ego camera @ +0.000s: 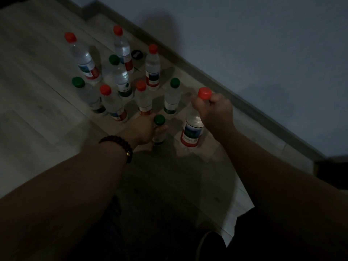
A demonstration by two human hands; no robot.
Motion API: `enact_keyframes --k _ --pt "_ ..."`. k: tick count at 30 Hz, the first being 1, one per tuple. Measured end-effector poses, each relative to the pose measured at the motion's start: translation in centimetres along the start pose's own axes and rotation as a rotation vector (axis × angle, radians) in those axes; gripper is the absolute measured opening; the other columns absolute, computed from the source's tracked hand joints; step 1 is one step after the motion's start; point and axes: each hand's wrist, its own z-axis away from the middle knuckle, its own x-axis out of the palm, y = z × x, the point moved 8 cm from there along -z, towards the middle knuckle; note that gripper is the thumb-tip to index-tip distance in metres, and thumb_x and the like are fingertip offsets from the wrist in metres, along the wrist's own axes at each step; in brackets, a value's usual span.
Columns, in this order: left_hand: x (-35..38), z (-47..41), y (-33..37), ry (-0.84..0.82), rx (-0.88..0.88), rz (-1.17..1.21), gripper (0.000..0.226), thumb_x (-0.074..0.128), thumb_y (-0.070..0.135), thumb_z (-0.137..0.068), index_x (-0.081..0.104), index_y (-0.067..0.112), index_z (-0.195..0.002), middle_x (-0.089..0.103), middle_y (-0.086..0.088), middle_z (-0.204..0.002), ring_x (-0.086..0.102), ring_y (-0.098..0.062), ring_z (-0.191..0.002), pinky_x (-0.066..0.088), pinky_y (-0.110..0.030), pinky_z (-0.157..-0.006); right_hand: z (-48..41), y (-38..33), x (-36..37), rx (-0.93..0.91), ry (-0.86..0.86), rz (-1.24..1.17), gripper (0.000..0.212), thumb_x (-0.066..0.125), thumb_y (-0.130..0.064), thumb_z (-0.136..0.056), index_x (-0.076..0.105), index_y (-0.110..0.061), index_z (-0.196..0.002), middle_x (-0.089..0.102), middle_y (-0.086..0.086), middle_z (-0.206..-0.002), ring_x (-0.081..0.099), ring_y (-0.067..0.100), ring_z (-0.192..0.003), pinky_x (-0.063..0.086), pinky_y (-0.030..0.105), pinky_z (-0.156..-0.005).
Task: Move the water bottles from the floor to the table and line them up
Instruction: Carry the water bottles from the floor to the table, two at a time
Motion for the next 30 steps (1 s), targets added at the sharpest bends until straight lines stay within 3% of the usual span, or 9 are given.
enact_keyframes --k 4,6,8,11,15,18,20,26,30 --pt "-0.9 -0.2 0.5 0.059 0.04 0.022 0.03 0.057 0.05 -0.098 0.059 0.023 -0.11 0.064 0.0 -0.098 0.06 -0.019 -0.091 0.05 -0.037 -0.08 0.3 0.2 -0.5 0.055 -0.009 -0.081 0.029 0.073 -0.029 -0.091 0.07 -0.001 -0.086 0.073 0.015 -0.08 0.073 0.029 -0.076 0.061 0.051 -0.076" --pt "-2.0 -0.1 1.1 0.111 0.085 0.067 0.014 0.056 0.047 -0.1 0.056 0.039 -0.089 0.061 0.012 -0.075 0.057 -0.004 -0.074 0.044 -0.021 -0.062 0.3 0.5 -0.7 0.08 -0.01 -0.128 0.028 0.075 -0.028 -0.089 0.071 -0.001 -0.083 0.074 0.011 -0.076 0.074 0.027 -0.072 0.062 0.051 -0.074" --pt "-3.3 0.5 2.1 0.199 0.146 0.108 0.033 0.055 0.041 -0.102 0.045 0.041 -0.071 0.059 0.019 -0.057 0.056 0.007 -0.058 0.035 -0.011 -0.047 0.3 0.6 -0.8 0.1 -0.013 -0.162 0.028 0.075 -0.026 -0.088 0.071 0.002 -0.081 0.074 0.013 -0.074 0.074 0.03 -0.073 0.061 0.053 -0.073" --pt "-4.9 1.6 3.5 0.253 0.222 0.229 0.035 0.049 0.051 -0.102 0.049 0.036 -0.07 0.06 0.035 -0.063 0.056 0.019 -0.061 0.038 -0.002 -0.053 0.0 0.4 -0.5 0.123 -0.033 -0.18 0.023 0.074 -0.022 -0.087 0.072 -0.001 -0.08 0.073 0.016 -0.076 0.073 0.031 -0.075 0.06 0.054 -0.076" --pt "-6.0 1.5 4.0 0.262 0.287 0.373 0.04 0.046 0.056 -0.1 0.066 0.022 -0.098 0.072 0.006 -0.089 0.07 -0.002 -0.085 0.057 -0.024 -0.079 -0.2 0.0 -0.2 0.13 -0.045 -0.186 0.019 0.074 -0.017 -0.086 0.072 -0.001 -0.078 0.072 0.023 -0.078 0.071 0.036 -0.077 0.059 0.055 -0.075" --pt "-7.5 2.2 4.8 0.33 0.326 0.421 0.02 0.045 0.059 -0.098 0.06 0.047 -0.091 0.069 0.016 -0.09 0.067 0.001 -0.083 0.054 -0.018 -0.074 -0.2 -0.2 0.0 0.133 -0.051 -0.213 0.019 0.073 -0.014 -0.086 0.072 0.004 -0.079 0.07 0.027 -0.08 0.07 0.034 -0.073 0.06 0.054 -0.075" --pt "-7.9 2.4 5.0 0.319 0.315 0.478 0.02 0.047 0.066 -0.093 0.061 0.052 -0.091 0.071 0.014 -0.093 0.07 -0.004 -0.086 0.057 -0.029 -0.078 -0.3 -0.1 0.1 0.144 -0.066 -0.226 0.022 0.072 -0.014 -0.087 0.071 0.007 -0.082 0.07 0.029 -0.083 0.07 0.039 -0.077 0.06 0.055 -0.075" --pt "-8.2 3.0 5.0 0.337 0.242 0.64 0.015 0.054 0.06 -0.092 0.064 0.05 -0.088 0.073 0.013 -0.088 0.072 -0.005 -0.082 0.058 -0.032 -0.075 -0.4 0.0 0.8 0.187 -0.107 -0.239 0.021 0.072 -0.015 -0.087 0.07 0.005 -0.081 0.071 0.023 -0.082 0.07 0.023 -0.069 0.061 0.047 -0.071" --pt "-9.3 6.1 6.8 0.372 0.199 0.606 0.032 0.052 0.051 -0.101 0.065 0.026 -0.117 0.072 0.007 -0.102 0.068 -0.007 -0.093 0.057 -0.037 -0.084 0.8 -2.7 0.4 0.244 -0.16 -0.217 0.016 0.075 -0.022 -0.088 0.075 -0.007 -0.092 0.075 0.007 -0.083 0.073 0.015 -0.075 0.059 0.032 -0.071"
